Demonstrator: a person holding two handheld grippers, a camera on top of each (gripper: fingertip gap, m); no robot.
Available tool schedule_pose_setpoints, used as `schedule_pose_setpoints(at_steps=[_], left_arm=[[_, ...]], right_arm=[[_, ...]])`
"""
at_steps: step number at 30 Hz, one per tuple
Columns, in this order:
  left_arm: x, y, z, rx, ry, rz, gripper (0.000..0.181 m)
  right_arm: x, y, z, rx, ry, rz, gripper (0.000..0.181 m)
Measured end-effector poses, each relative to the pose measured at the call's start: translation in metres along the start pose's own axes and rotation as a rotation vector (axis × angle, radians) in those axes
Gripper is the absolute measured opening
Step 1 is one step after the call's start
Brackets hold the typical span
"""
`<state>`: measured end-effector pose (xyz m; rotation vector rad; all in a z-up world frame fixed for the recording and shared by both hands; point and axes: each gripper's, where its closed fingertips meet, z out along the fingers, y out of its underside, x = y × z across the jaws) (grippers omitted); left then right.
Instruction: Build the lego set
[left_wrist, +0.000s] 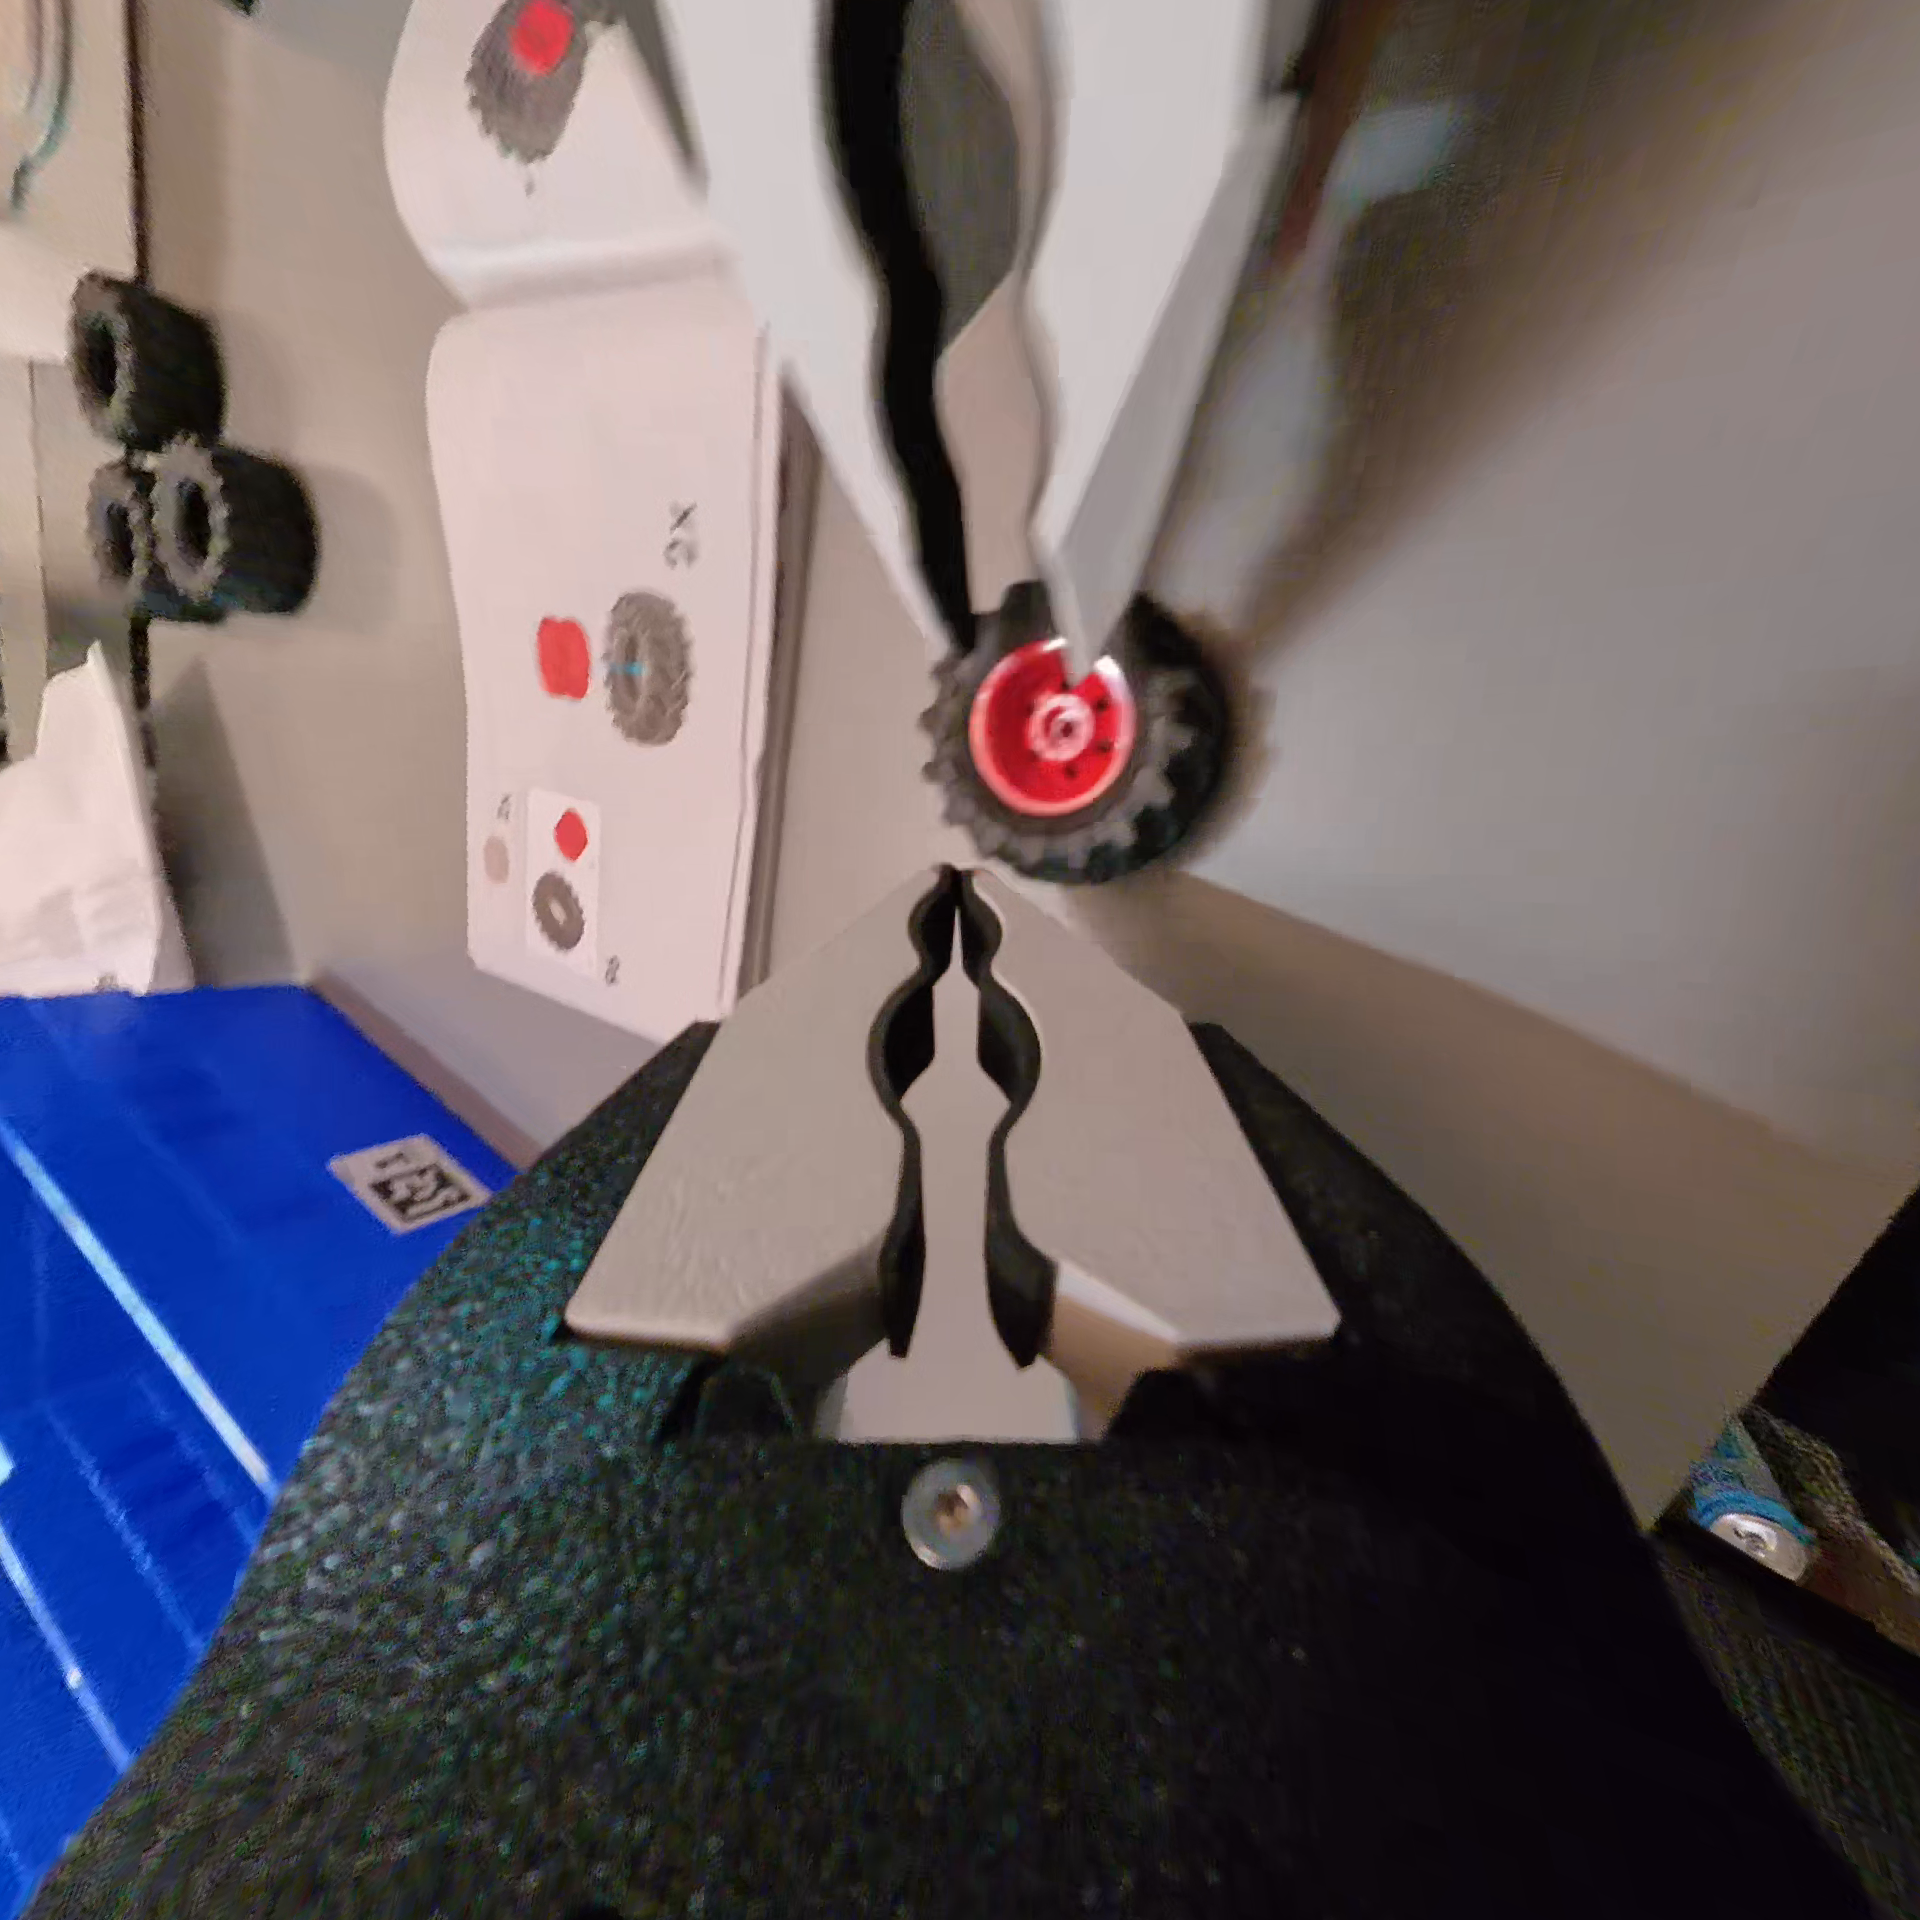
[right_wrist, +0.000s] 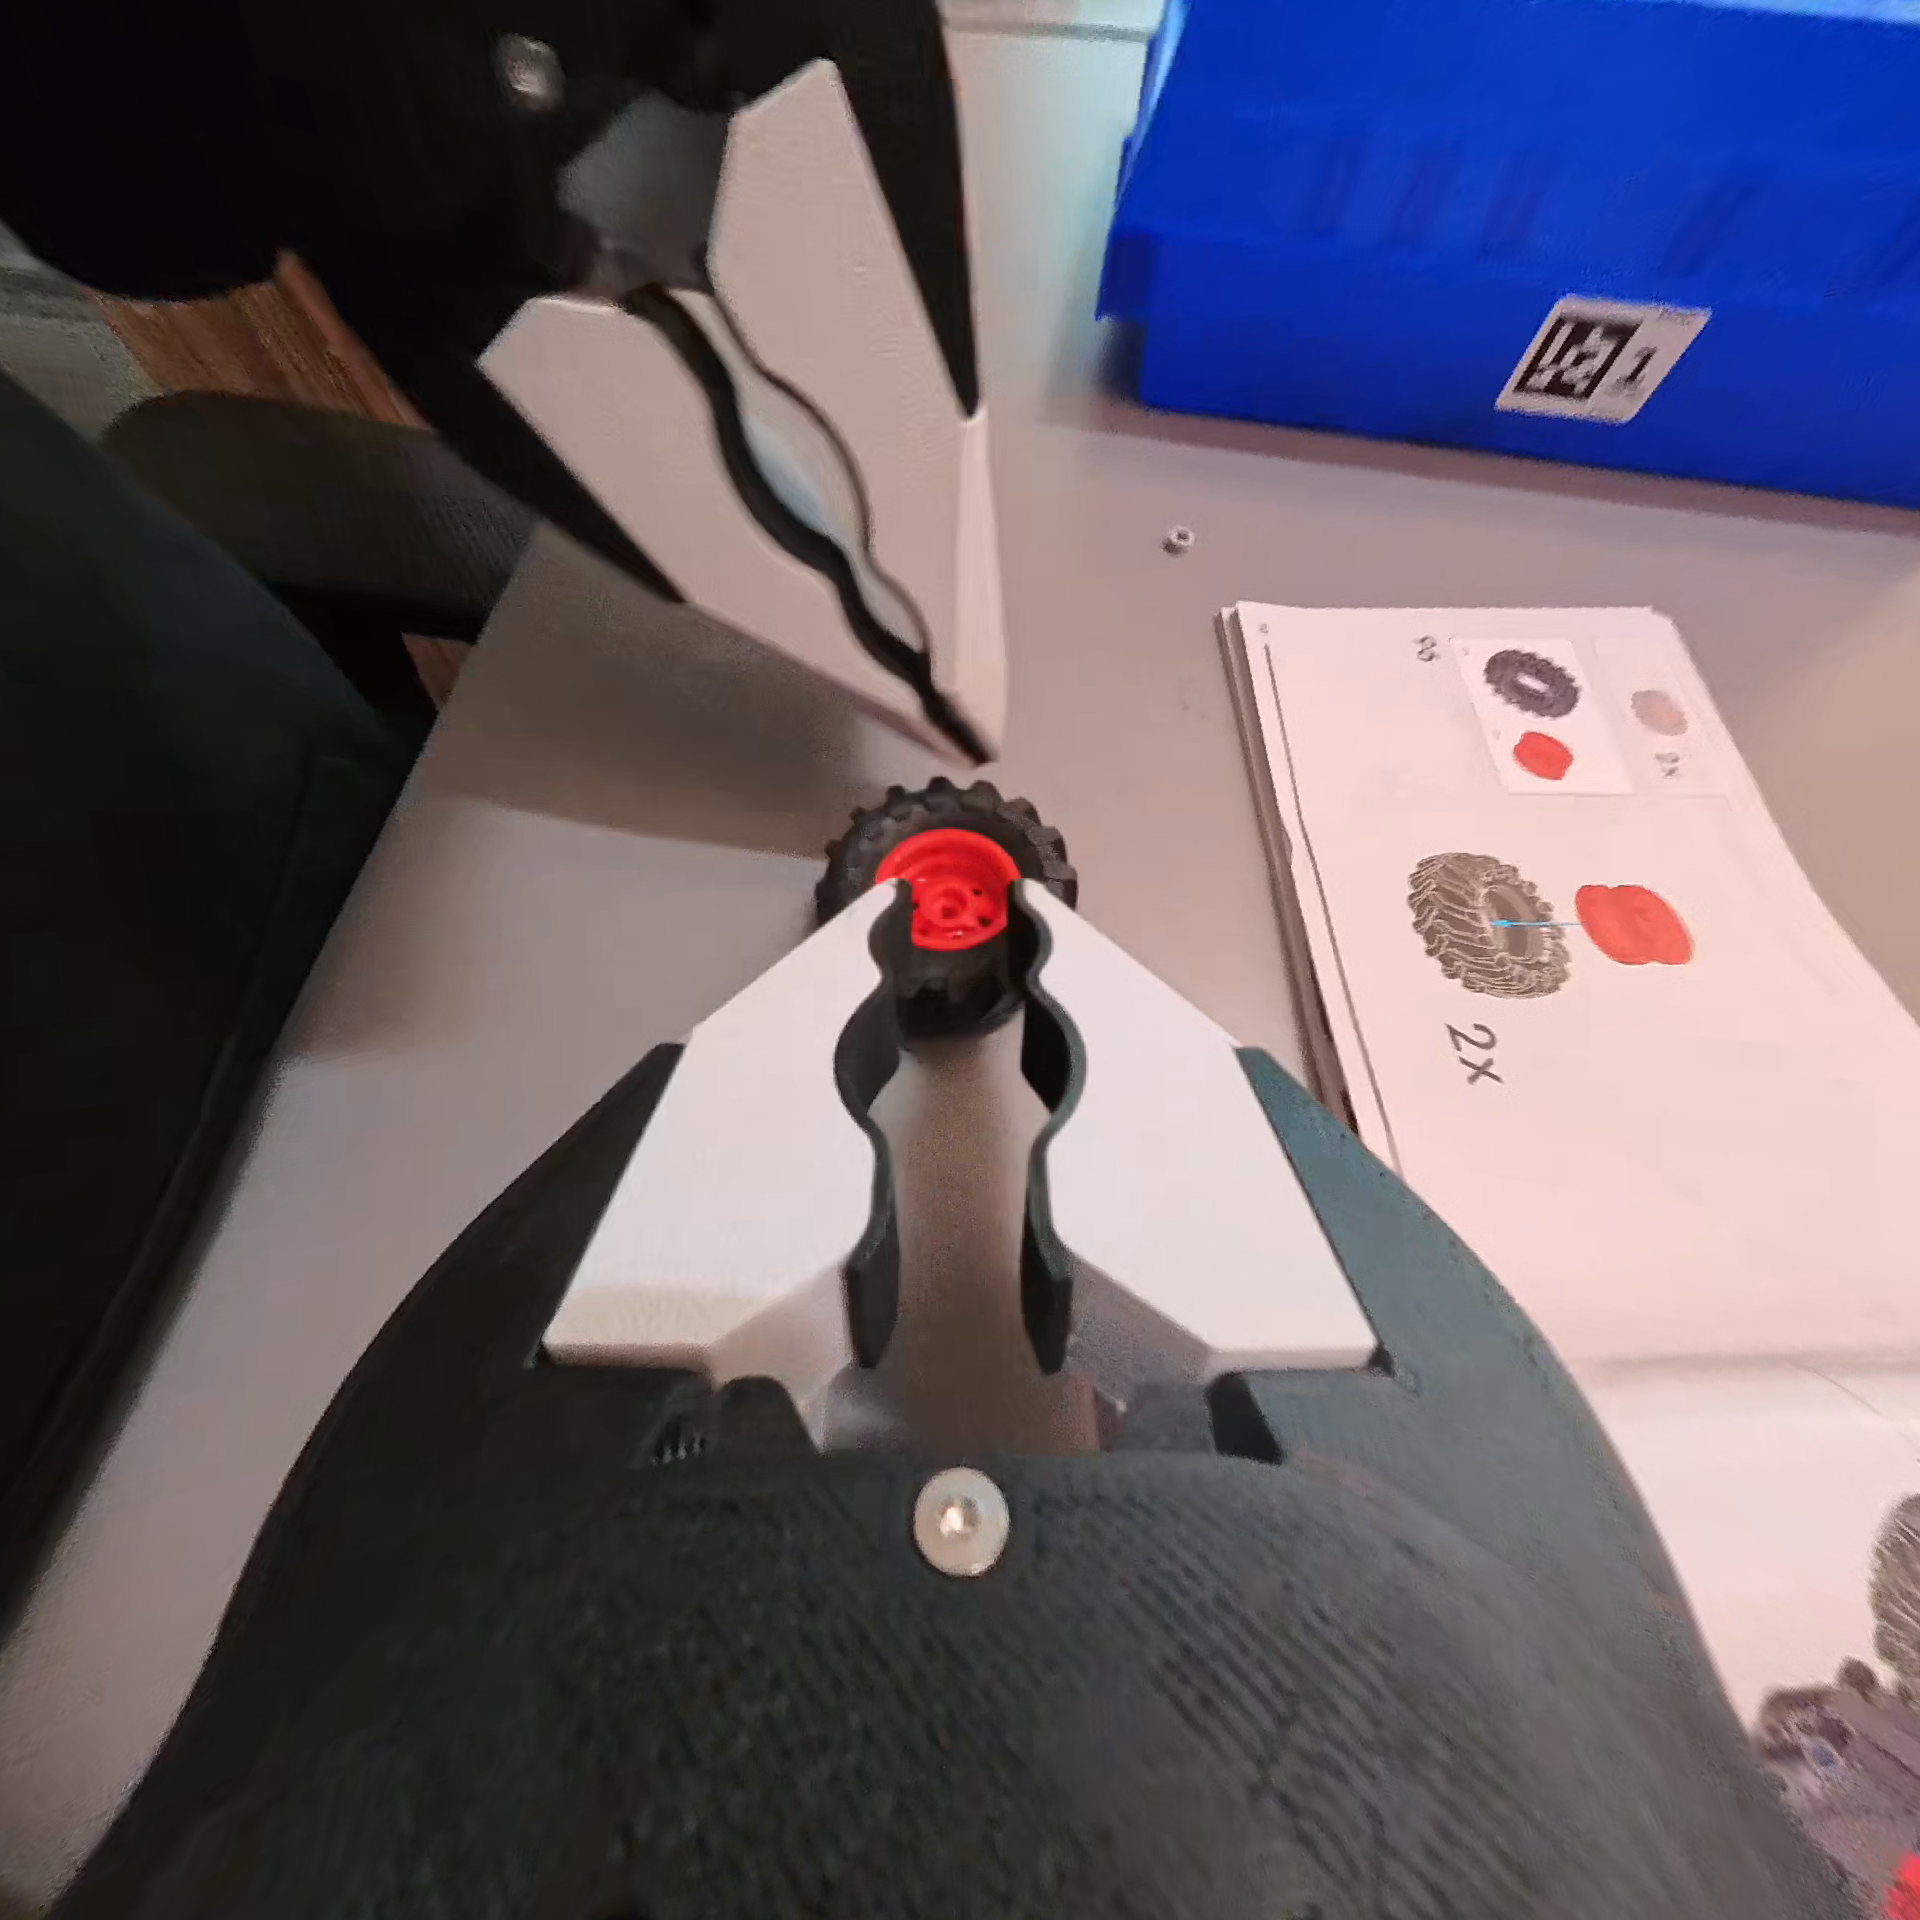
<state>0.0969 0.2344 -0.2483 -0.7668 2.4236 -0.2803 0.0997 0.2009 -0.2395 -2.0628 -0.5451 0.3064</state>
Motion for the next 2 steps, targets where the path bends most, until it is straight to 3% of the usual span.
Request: schedule_pose_setpoints(at_steps=[1, 2], left_arm=[[-0.0058, 0.0033, -0.0019, -0.003, -0.017, -0.012, 0.0], [-0.0092, 0.0057, -0.003, 0.0, -0.018, -0.026, 0.0]], right_arm=[[-0.0015, -0.0034, -0.0062, 0.023, 0.003, -0.006, 0.017], [0.0, -0.0063, -0.0115, 0.043, 0.022, -0.007, 0.015]])
